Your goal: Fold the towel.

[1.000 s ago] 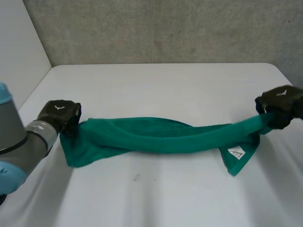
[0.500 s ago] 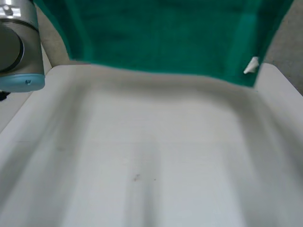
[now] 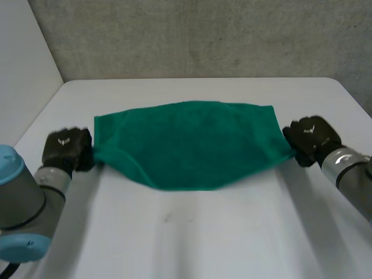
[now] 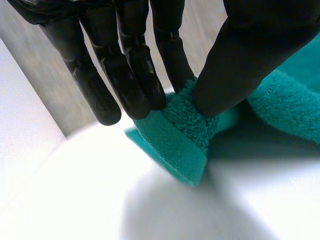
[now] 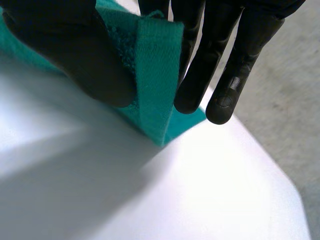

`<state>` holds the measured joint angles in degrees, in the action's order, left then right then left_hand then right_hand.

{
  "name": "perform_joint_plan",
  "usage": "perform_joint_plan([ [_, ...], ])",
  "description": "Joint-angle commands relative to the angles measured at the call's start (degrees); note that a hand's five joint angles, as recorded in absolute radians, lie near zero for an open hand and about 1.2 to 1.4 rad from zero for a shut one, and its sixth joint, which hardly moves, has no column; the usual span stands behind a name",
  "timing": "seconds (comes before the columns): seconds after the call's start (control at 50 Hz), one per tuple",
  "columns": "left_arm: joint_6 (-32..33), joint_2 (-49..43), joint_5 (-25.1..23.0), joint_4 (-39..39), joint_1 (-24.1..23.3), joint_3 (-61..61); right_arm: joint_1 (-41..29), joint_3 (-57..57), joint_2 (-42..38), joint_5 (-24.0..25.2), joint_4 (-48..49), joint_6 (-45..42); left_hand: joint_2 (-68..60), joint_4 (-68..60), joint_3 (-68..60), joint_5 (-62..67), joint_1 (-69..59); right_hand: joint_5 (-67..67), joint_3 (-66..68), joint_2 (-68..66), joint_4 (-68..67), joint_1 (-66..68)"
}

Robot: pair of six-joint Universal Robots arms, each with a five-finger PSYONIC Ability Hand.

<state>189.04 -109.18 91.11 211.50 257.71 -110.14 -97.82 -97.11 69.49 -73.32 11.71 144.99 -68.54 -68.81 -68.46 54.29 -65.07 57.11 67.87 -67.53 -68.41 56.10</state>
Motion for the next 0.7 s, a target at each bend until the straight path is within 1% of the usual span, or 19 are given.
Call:
perform_joint_plan([
  [0.02, 2.7, 0.5, 0.0, -10.2, 0.5, -1.2, 0.2, -2.9, 0.1, -0.6, 0.2, -0.8, 1.7, 1.9, 1.6, 2.6, -1.8, 12.9, 12.1, -12.5, -11.6, 23.9],
  [0.08, 4.0, 2.2, -0.2, -14.6, 0.4, -0.7, 0.3, -3.7, 1.7, -0.5, 0.2, -0.8, 21.6, 21.9, 21.5, -17.3, 18.1, 12.9, 12.1, -12.5, -11.6, 23.9],
  [0.1, 5.2, 3.4, -0.2, -17.8, 0.2, -0.3, 0.4, -3.9, 2.0, -0.4, 0.2, -0.7, 33.8, 34.1, 33.7, -29.6, 30.3, 12.9, 12.1, -12.5, -11.6, 23.9],
  [0.16, 7.7, 4.2, -0.3, -22.4, -0.3, 1.3, 0.8, -4.8, 2.9, -0.1, 0.4, -0.4, 49.0, 49.3, 48.9, -44.8, 45.6, 12.9, 12.1, -12.5, -11.6, 23.9],
  [0.18, 9.5, 4.3, -0.3, -25.1, -0.5, 2.6, 1.0, -5.0, 3.1, -0.1, 0.4, -0.4, 56.9, 57.2, 56.8, -52.7, 53.4, 12.9, 12.1, -12.5, -11.6, 23.9],
  [0.28, 11.3, 4.7, -0.4, -28.9, -1.2, 6.4, 1.1, -5.7, 3.4, 0.1, 0.8, -0.4, 57.5, 57.8, 57.4, -53.2, 54.0, 12.9, 12.1, -12.5, -11.6, 23.9],
  [0.42, 11.2, 3.5, -0.1, -29.0, -2.9, 13.7, 1.1, -6.0, 3.2, 0.3, 0.9, -0.4, 55.1, 55.4, 55.0, -50.9, 51.7, 12.9, 12.1, -12.5, -11.6, 23.9],
  [0.52, 9.8, -1.3, -0.1, -29.7, -3.4, 21.1, 1.5, -6.0, 3.1, 0.4, 0.9, -0.4, 53.1, 53.4, 53.0, -48.9, 49.6, 12.9, 12.1, -12.5, -11.6, 23.9],
  [0.58, 9.0, -5.1, -0.1, -32.5, -3.4, 26.0, 1.8, -6.1, 3.0, 0.4, 0.9, -0.6, 47.7, 48.0, 47.7, -43.5, 44.3, 12.9, 12.1, -12.5, -11.6, 23.9],
  [0.62, 8.7, -7.2, -0.1, -35.1, -3.4, 28.3, 1.9, -6.3, 3.0, 0.4, 0.9, -0.8, 47.2, 47.5, 47.1, -43.0, 43.8, 12.9, 12.1, -12.5, -11.6, 23.9],
  [0.64, 8.7, -9.1, -0.1, -37.9, -3.4, 30.4, 1.9, -6.3, 3.0, 0.4, 0.9, -0.8, 47.2, 47.5, 47.1, -43.0, 43.8, 12.9, 12.1, -12.5, -11.6, 23.9],
  [0.7, 8.7, -12.2, 0.0, -43.2, -3.4, 33.8, 2.1, -6.3, 3.0, 0.4, 1.0, -0.9, 47.2, 47.5, 47.1, -43.0, 43.8, 12.9, 12.1, -12.5, -11.6, 23.9],
])
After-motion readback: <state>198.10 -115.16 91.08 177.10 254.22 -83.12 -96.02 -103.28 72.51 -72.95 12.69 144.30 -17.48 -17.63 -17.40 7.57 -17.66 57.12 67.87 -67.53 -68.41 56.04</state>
